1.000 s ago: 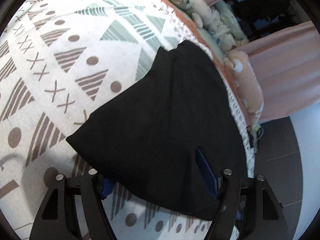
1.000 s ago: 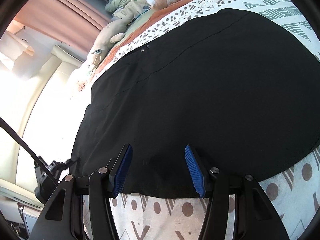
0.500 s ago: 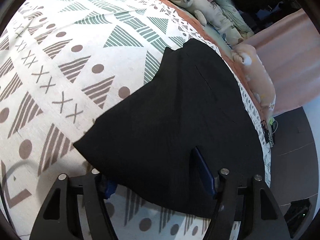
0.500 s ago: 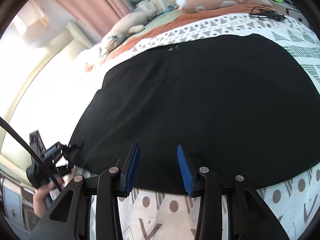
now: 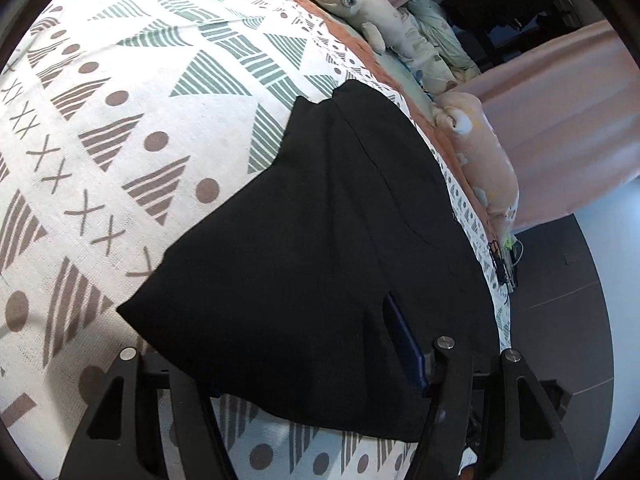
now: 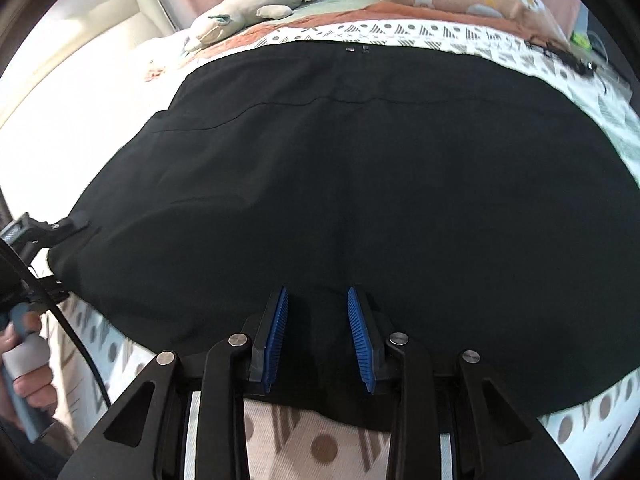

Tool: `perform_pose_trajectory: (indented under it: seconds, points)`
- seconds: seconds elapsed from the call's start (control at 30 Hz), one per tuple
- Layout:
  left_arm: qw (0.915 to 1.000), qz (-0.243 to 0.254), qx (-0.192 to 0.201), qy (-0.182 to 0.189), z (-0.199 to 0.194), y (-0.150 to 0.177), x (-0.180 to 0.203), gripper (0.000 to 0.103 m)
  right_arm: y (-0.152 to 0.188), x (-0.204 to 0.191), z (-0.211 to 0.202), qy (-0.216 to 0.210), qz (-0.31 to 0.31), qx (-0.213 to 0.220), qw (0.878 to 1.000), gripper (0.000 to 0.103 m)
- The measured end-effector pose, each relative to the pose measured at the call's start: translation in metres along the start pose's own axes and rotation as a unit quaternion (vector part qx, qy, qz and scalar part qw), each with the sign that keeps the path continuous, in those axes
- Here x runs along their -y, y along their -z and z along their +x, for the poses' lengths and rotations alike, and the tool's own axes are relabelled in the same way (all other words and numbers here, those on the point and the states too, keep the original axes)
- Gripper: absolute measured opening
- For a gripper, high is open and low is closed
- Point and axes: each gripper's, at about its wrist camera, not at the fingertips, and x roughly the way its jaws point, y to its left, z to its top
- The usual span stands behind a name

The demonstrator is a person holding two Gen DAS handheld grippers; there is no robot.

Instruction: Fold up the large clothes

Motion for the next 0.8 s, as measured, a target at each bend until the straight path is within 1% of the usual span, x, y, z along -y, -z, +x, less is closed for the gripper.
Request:
perform_pose_trajectory:
  seconds: [0.03,0.07,0.1,0.13,0.2,0.27,0.33,0.4,0.57,0.67,0.73,0.8]
  points:
    - [1.0000,0.002,-0.003,-0.002,0.002,0.000,0.000,0.065,-0.003,0.000,0.002,0.002,-0.001,0.002,1.000,0.029]
    - [1.0000,-0.001,-0.005,-0.002,0.004,-0.001,-0.001,0.059,-0.007,0.000,0.006,0.001,0.002,0.005,1.000,0.029]
    - [1.0000,-0.005,-0.005,-0.006,0.005,-0.001,-0.002,0.046,-0.003,0.000,0.006,-0.002,0.005,0.007,1.000,0.029]
    - [0.9999,-0.010,-0.006,-0.008,0.006,-0.002,-0.004,0.043,-0.004,0.001,0.007,-0.005,0.010,0.007,1.000,0.029]
    - [0.9999,-0.016,-0.003,0.003,0.005,-0.004,-0.004,0.028,-0.005,0.002,0.008,-0.011,0.019,0.010,1.000,0.029]
    - [0.9996,-0.018,0.004,0.022,-0.001,-0.006,-0.002,0.022,-0.003,0.002,0.006,-0.019,0.028,0.016,0.999,0.029]
    - [0.9987,-0.024,0.014,0.043,-0.009,-0.008,0.002,0.020,-0.003,0.005,0.006,-0.032,0.041,0.021,0.998,0.029]
    - [0.9973,-0.022,0.027,0.065,-0.018,-0.011,0.011,0.018,-0.001,0.012,0.001,-0.054,0.068,0.022,0.996,0.029]
    - [0.9923,0.014,0.052,0.112,-0.036,-0.014,0.043,0.017,0.009,0.026,-0.023,-0.093,0.117,0.039,0.988,0.029]
    - [0.9883,0.026,0.051,0.141,-0.042,-0.016,0.064,0.017,0.010,0.025,-0.040,-0.118,0.118,0.053,0.985,0.029]
    - [0.9864,0.033,0.048,0.153,-0.047,-0.020,0.080,0.016,0.012,0.021,-0.046,-0.137,0.116,0.051,0.982,0.029]
    - [0.9848,0.043,0.048,0.161,-0.051,-0.022,0.096,0.015,0.016,0.017,-0.048,-0.144,0.115,0.043,0.982,0.029]
